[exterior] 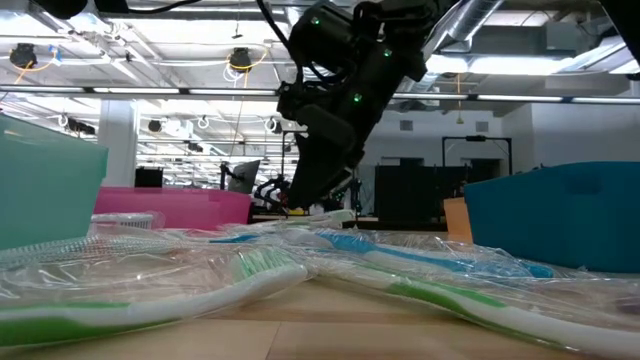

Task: Pick & Place Toothbrushes
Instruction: Put the blue toothbrush into the green bin

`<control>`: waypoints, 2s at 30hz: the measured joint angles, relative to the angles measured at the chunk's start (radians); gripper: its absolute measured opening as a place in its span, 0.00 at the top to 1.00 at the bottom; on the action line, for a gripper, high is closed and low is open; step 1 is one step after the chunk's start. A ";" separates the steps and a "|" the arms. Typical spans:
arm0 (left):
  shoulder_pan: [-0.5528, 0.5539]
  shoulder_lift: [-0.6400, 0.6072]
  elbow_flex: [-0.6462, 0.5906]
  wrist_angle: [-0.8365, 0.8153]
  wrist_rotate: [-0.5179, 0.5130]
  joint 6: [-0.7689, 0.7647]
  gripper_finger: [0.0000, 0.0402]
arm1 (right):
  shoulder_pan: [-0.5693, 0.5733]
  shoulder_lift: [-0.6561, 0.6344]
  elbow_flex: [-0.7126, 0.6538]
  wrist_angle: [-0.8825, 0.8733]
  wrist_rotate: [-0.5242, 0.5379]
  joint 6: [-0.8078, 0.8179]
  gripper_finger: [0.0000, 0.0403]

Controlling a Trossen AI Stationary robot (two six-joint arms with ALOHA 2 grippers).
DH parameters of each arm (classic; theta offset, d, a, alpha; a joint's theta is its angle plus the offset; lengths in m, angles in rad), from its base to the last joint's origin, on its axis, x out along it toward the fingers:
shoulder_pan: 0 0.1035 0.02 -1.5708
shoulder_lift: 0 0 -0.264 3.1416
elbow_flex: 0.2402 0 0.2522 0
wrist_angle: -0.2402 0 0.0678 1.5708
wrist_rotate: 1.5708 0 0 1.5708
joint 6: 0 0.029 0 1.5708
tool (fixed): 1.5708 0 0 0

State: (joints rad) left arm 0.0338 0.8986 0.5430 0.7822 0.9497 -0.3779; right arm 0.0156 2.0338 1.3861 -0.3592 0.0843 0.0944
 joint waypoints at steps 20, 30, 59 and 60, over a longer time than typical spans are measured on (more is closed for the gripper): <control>0.000 0.000 0.000 0.000 -0.008 0.000 0.82 | -0.002 0.000 -0.146 0.099 0.018 0.097 0.23; 0.000 0.000 0.000 0.000 -0.012 0.002 0.82 | 0.013 -0.004 -0.173 0.121 0.055 0.128 0.25; 0.000 0.000 0.000 0.000 -0.016 0.007 0.82 | -0.008 0.042 -0.077 0.073 -0.010 0.071 0.96; 0.000 0.000 0.000 0.000 -0.016 0.007 0.82 | -0.007 0.039 -0.075 0.082 -0.016 0.061 0.97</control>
State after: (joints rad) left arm 0.0338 0.8986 0.5430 0.7818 0.9337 -0.3710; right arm 0.0089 2.0728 1.3116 -0.2772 0.0684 0.1555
